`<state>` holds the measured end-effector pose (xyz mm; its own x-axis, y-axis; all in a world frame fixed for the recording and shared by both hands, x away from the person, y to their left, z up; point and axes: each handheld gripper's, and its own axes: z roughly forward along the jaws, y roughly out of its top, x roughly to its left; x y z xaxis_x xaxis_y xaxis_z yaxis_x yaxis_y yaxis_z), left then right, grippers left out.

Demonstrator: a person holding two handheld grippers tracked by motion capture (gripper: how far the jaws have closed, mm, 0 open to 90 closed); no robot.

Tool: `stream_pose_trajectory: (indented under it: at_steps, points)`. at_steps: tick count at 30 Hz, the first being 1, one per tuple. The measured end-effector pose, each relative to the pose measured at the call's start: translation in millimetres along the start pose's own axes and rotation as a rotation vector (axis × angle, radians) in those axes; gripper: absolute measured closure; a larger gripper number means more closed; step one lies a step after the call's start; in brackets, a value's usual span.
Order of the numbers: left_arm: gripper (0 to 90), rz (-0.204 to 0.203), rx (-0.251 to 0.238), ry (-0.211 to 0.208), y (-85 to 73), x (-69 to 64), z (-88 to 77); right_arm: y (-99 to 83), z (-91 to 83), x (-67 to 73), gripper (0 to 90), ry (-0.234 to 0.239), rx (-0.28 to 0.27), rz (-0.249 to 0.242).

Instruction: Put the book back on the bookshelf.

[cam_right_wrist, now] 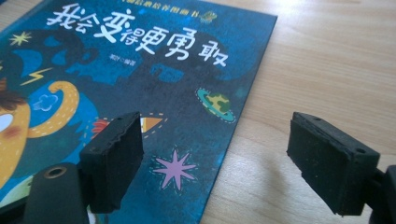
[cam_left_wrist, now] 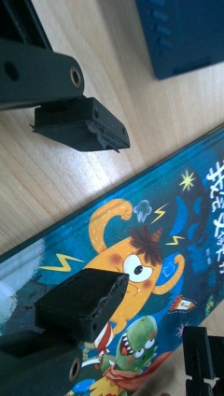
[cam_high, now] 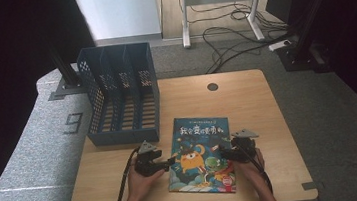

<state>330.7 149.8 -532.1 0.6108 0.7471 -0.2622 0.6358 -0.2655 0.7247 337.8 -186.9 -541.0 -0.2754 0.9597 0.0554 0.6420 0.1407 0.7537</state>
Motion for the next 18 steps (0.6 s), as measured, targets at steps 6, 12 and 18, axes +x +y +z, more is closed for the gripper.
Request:
stream_pose_trajectory:
  at_steps: [6,12,18]
  points:
    - [29.4,0.02,0.021,-0.014,-2.7,-8.5,6.8,-5.1,4.1,6.2,17.5,0.027,0.018,0.011]
    - [28.9,0.026,0.032,-0.026,-4.0,-13.6,10.5,-6.7,3.3,7.5,18.6,0.052,0.023,0.024]
    - [27.1,0.024,0.045,-0.034,-5.0,-17.0,14.5,-8.1,2.5,8.7,23.9,0.096,0.032,0.039]
